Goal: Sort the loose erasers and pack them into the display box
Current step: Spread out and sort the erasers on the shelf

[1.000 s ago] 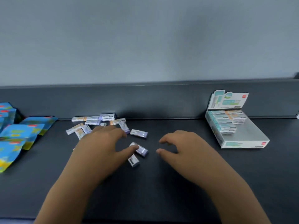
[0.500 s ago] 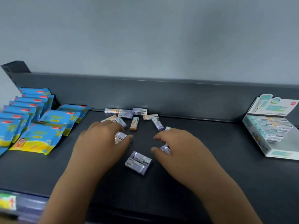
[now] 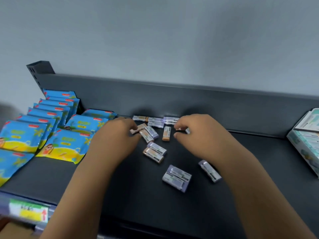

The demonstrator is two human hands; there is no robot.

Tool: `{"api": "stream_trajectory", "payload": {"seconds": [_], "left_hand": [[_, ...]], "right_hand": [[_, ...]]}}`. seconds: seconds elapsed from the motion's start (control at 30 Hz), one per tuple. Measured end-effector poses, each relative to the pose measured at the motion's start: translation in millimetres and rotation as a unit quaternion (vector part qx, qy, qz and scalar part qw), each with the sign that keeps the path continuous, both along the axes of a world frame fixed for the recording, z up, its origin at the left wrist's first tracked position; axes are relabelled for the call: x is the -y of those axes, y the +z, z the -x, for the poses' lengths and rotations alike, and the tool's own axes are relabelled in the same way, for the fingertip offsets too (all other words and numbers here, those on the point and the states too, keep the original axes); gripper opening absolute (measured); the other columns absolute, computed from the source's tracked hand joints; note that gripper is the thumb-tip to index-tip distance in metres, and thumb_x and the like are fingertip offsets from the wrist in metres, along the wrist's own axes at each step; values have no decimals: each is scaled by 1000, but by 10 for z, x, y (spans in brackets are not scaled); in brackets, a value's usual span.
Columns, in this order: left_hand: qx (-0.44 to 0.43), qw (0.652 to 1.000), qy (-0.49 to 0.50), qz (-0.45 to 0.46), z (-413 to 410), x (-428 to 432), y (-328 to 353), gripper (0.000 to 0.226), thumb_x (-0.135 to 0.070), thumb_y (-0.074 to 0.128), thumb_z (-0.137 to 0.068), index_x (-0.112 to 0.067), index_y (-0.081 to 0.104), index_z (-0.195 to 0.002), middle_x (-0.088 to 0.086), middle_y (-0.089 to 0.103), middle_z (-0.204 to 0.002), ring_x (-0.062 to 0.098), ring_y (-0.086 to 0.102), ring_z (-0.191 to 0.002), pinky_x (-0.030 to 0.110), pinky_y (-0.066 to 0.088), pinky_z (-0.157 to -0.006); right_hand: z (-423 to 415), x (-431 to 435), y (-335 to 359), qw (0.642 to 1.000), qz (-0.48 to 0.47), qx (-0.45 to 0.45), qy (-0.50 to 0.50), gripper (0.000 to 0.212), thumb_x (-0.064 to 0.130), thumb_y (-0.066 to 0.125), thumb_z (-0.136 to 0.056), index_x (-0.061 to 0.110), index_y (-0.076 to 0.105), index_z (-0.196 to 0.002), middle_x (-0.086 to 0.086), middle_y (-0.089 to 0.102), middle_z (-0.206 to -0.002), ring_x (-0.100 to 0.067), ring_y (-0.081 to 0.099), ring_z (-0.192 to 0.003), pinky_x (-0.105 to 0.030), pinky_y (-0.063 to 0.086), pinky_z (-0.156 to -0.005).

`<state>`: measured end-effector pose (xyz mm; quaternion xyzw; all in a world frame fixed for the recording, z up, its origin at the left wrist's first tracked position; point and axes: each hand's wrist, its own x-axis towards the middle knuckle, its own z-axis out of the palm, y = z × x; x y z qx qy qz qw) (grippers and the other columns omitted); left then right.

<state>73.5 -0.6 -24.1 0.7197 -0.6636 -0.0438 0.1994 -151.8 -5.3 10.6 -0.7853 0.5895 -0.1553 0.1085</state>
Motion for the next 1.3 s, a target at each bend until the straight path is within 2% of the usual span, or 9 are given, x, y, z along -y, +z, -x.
{"api": "stream_trajectory", "payload": {"seconds": [0.2, 0.4, 0.53, 0.63, 0.77, 0.9, 0.97, 1.17, 1.3], "left_hand": [[61, 994, -29, -87, -221, 420, -13, 22, -33, 60, -78, -29, 64, -99, -1, 68, -107, 27, 63, -104, 40, 54, -88], [84, 990, -90, -65, -212, 632, -158, 33, -38, 58, -84, -30, 64, -116, 4, 64, -116, 31, 62, -108, 41, 52, -86], [81, 988, -113, -60, -197, 733, -198, 26, -37, 60, -89, -25, 67, -110, 6, 63, -111, 32, 62, -103, 42, 53, -83], [53, 990, -114, -61, -184, 741, -185, 9, -26, 60, -90, -17, 58, -89, 7, 62, -101, 29, 61, -92, 36, 46, -73], [4, 993, -106, -59, -175, 680, -139, 18, -29, 65, -87, -16, 53, -89, 5, 50, -93, 25, 55, -84, 32, 40, -70], [-86, 990, -92, -64, -176, 675, -89, 19, -30, 67, -78, -15, 63, -91, 4, 59, -92, 24, 58, -82, 32, 40, -66], [-137, 985, -78, -76, -172, 674, -81, 18, -27, 70, -76, -18, 62, -90, 2, 63, -89, 25, 62, -85, 33, 49, -70], [-236, 966, -59, -85, -146, 643, -17, 15, -23, 75, -72, -20, 61, -78, 5, 73, -76, 25, 73, -70, 44, 61, -76], [-338, 934, -81, -79, -88, 593, 105, 21, -8, 69, -86, -23, 68, -100, 7, 71, -85, 20, 74, -59, 40, 64, -72]], "right_hand": [[-505, 332, -296, 997, -20, -66, -44, 24, 26, 54, -92, 21, 70, -109, -4, 65, -110, -27, 63, -98, -46, 56, -86], [-710, 498, -368, 990, -20, -121, -69, 20, 37, 71, -87, 18, 74, -91, -5, 50, -101, -28, 59, -89, -32, 47, -74], [-747, 493, -321, 990, -41, -94, -99, 23, 24, 74, -80, 21, 72, -103, -5, 58, -106, -27, 60, -95, -32, 50, -79], [-757, 443, -272, 991, -67, -28, -117, 33, 17, 72, -80, 22, 63, -111, -4, 62, -109, -26, 58, -99, -36, 53, -84], [-737, 389, -238, 987, -47, -18, -150, 43, 6, 56, -84, 20, 65, -124, -6, 67, -110, -26, 60, -102, -31, 51, -82], [-722, 378, -231, 982, -89, -75, -150, 9, 19, 64, -82, 13, 70, -85, -7, 64, -85, -23, 57, -74, -29, 47, -61], [-713, 387, -261, 978, -104, -105, -145, 18, 25, 68, -80, 12, 62, -69, -4, 56, -71, -19, 53, -63, -27, 38, -51], [-595, 420, -254, 983, -72, -107, -129, 9, 17, 66, -75, 13, 73, -79, -5, 69, -81, -25, 66, -75, -33, 59, -70], [-412, 376, -94, 989, -49, -21, -136, 15, 20, 70, -74, 14, 76, -86, -4, 74, -87, -21, 68, -84, -34, 59, -75]]}}
